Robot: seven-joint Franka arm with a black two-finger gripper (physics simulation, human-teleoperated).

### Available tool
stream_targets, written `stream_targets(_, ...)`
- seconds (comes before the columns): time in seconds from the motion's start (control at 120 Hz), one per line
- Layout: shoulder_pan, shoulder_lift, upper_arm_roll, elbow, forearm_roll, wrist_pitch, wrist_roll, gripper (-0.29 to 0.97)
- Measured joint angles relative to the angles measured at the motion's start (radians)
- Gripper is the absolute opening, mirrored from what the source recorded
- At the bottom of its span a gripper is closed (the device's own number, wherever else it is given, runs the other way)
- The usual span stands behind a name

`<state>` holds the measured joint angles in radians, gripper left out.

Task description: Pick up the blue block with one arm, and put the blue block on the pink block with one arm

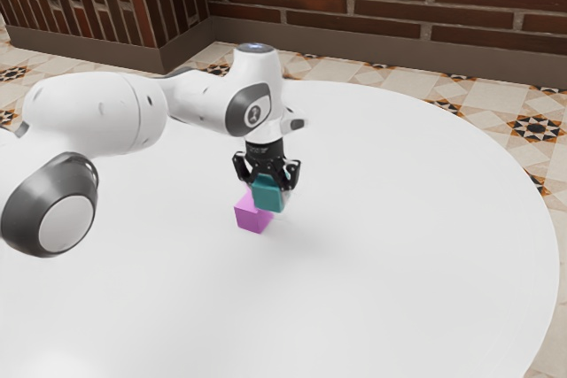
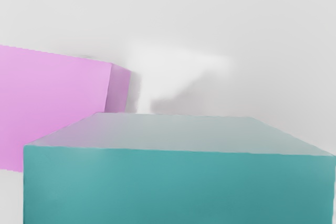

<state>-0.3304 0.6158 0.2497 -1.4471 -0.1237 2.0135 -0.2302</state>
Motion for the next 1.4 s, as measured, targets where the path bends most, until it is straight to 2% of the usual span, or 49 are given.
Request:
stream_targets(0.217,0.094,0.004,-0.006,0.016,0.001,-0.036,0.061,0.39)
stream_targets(0.483,0.125,0.032,-0.012,0.041,-0.001,-0.05,0.119,0.39)
stream_targets(0.667,0.16,0.048,-0.051,0.061,0.004,-0.053,0.148,0.39)
stream_targets(0.933,0.162,0.054,-0.059,0.065,0.012,-0.054,0.189,0.58)
stream_targets(1.125,0.159,0.042,-0.056,0.156,0.028,-0.08,0.211,0.64)
stream_targets(1.192,0.146,-0.015,-0.05,0.165,0.035,-0.117,0.217,0.65)
stream_targets(1.25,0.109,-0.108,-0.04,0.14,0.057,-0.158,0.222,0.66)
stream_targets(1.333,0.072,-0.318,-0.037,0.007,0.092,-0.205,0.227,0.66)
stream_targets(1.4,0.032,-0.467,-0.039,-0.086,0.153,-0.238,0.231,0.67)
